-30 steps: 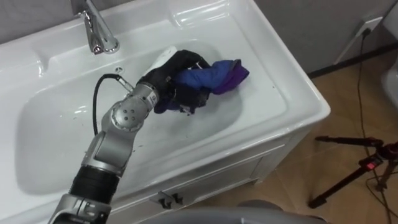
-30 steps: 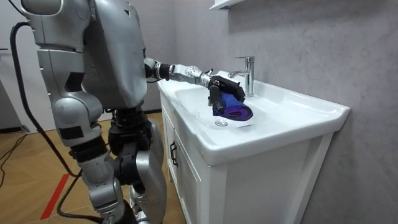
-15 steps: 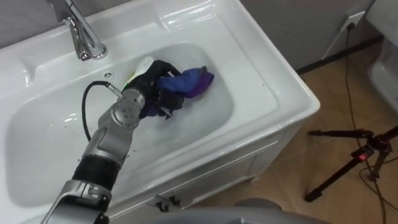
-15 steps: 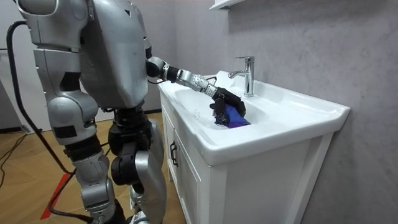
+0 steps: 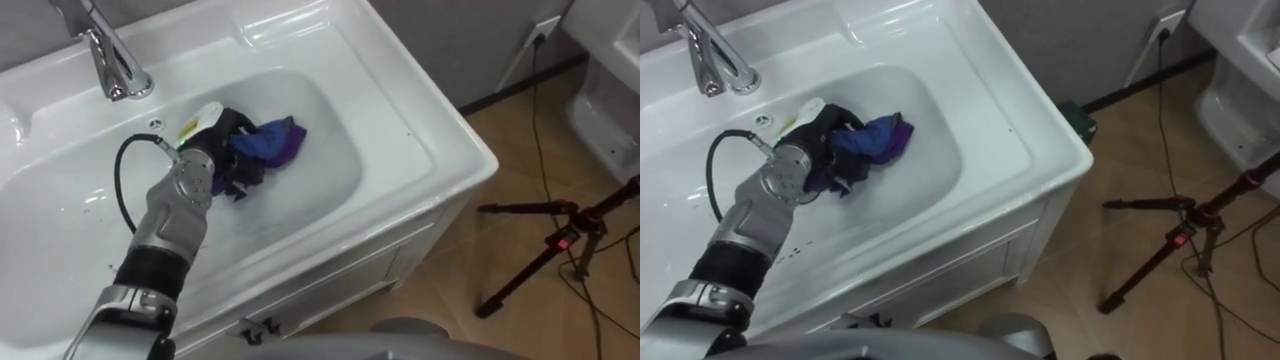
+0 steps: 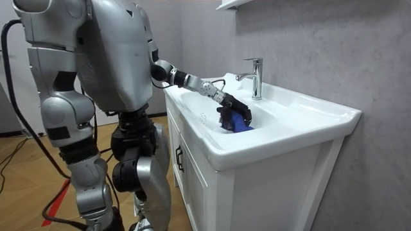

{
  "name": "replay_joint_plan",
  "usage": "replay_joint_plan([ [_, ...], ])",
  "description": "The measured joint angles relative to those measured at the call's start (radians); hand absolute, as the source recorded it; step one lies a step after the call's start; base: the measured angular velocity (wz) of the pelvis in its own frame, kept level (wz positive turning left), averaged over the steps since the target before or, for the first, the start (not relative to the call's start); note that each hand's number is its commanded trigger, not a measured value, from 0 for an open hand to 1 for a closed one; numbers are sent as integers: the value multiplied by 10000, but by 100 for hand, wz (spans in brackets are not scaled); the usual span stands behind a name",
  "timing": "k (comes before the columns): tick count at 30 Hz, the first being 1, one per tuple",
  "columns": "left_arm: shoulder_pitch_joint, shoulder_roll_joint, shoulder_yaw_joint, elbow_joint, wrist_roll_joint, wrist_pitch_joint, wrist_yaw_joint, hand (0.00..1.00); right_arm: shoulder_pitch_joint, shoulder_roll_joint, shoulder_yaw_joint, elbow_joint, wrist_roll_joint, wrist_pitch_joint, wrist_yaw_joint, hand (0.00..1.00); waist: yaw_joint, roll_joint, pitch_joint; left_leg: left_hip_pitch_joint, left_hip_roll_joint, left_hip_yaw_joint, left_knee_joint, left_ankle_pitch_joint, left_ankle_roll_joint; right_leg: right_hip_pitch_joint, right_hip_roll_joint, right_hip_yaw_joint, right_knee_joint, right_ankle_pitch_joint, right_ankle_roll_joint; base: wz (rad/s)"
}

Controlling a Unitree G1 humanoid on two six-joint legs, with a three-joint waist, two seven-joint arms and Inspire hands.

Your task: Wipe basin

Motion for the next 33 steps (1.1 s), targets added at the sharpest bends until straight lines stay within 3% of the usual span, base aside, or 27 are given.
replay_joint_plan([
  [6, 5, -47, -56, 673, 692, -85, 71, 100, 52, -28, -17, -308, -121, 2, -16, 0, 2, 61, -23, 82, 11, -22, 51, -1, 1, 174, 25, 71, -120, 30, -19, -4],
  [11, 256, -44, -155, 806, 1118, -103, 110, 100, 54, -192, -26, -635, -118, -11, -44, 0, 34, 369, -63, 21, 0, -34, 83, 1, 2, 147, 0, 16, -104, 33, -19, 4],
  [17, 807, -32, -173, 511, 1598, -196, 350, 100, 53, -290, -89, -705, -121, -17, -7, 0, 280, 411, -84, -108, 6, -189, 61, 5, 1, 145, -25, -184, -120, 39, -31, 10],
  [23, 1476, 34, -162, 430, 2756, -367, 1082, 100, -101, -290, -346, -714, -332, -137, -23, 0, 627, 413, -84, -163, 2, -297, 81, 6, 1, 128, -62, -409, -160, 26, -28, 11],
  [27, 1910, 231, -149, 287, 3080, -368, 1638, 100, -113, -349, -415, -772, -310, -140, -103, 0, 821, 465, -125, -359, -3, -561, 86, 6, 0, 66, -112, -736, -174, 24, -32, 22],
  [30, 2403, 578, -127, -74, 3432, -366, 1964, 100, -260, -398, -413, -772, -341, -261, -207, 0, 1095, 533, -175, -535, -3, -631, 66, 19, -14, -179, -112, -754, -82, 35, -51, 6],
  [33, 2782, 749, 21, -232, 3519, -366, 2353, 100, -275, -519, -413, -759, -333, -355, -247, 0, 1130, 538, -181, -652, -9, -652, 69, 30, -31, -201, -171, -983, -116, 32, -47, 21],
])
